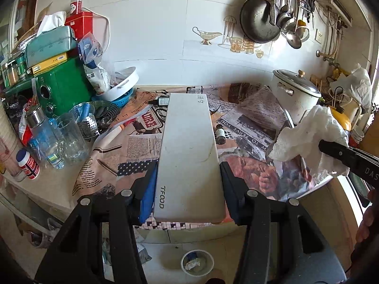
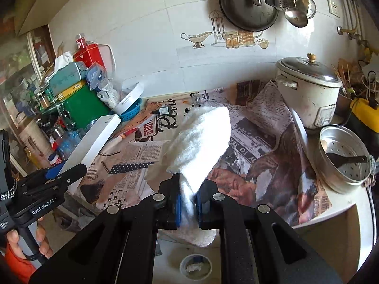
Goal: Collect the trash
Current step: 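Carry box and tissue down to the floor bin and release both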
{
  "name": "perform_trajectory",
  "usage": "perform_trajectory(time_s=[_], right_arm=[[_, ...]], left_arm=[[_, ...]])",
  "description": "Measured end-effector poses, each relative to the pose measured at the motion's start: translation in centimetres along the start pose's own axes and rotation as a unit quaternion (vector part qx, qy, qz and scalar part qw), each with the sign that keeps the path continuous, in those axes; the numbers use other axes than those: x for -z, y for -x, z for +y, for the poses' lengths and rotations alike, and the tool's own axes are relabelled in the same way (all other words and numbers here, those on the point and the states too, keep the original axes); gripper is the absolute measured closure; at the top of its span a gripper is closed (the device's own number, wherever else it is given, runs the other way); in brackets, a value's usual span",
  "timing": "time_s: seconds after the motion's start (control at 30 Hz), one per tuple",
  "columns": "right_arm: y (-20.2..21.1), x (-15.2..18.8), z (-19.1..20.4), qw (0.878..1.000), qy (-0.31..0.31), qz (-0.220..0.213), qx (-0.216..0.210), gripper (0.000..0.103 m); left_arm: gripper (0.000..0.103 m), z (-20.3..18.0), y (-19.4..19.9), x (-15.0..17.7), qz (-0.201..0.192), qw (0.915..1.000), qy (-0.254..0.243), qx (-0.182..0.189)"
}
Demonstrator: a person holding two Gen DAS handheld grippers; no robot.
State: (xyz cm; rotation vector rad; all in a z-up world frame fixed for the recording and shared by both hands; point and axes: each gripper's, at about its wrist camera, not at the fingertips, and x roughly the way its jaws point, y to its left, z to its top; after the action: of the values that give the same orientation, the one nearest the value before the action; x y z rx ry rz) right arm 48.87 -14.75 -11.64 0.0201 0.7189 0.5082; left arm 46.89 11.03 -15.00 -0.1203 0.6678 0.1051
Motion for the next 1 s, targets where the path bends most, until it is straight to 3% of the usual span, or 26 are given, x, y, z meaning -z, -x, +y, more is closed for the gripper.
perform_trajectory(time_s=[0.27, 0.5, 0.7, 1.0], right_arm=[[3.9, 6.0, 4.9, 0.999, -0.032, -0.005, 0.019, 0.094], [4.6, 9.9, 7.4, 0.998, -0.037, 0.042, 0.016, 0.094], [2.7, 14.0, 7.2, 0.996, -0.033, 0.087, 0.018, 0.094], [-4.7, 22.3, 4.1, 0.987, -0.034, 0.159, 0.003, 0.094]], left_arm=[[0.053, 3.8, 5.9, 6.2, 0.015, 0.9997, -0.019, 0.008], [0.053, 5.5, 7.8, 11.0, 0.060, 0.9980, -0.010, 0.015], [0.053, 5.0, 5.7, 16.2, 0.108, 0.9940, 0.005, 0.020], [0.053, 3.5, -1.4, 25.0, 0.152, 0.9876, 0.035, 0.011]])
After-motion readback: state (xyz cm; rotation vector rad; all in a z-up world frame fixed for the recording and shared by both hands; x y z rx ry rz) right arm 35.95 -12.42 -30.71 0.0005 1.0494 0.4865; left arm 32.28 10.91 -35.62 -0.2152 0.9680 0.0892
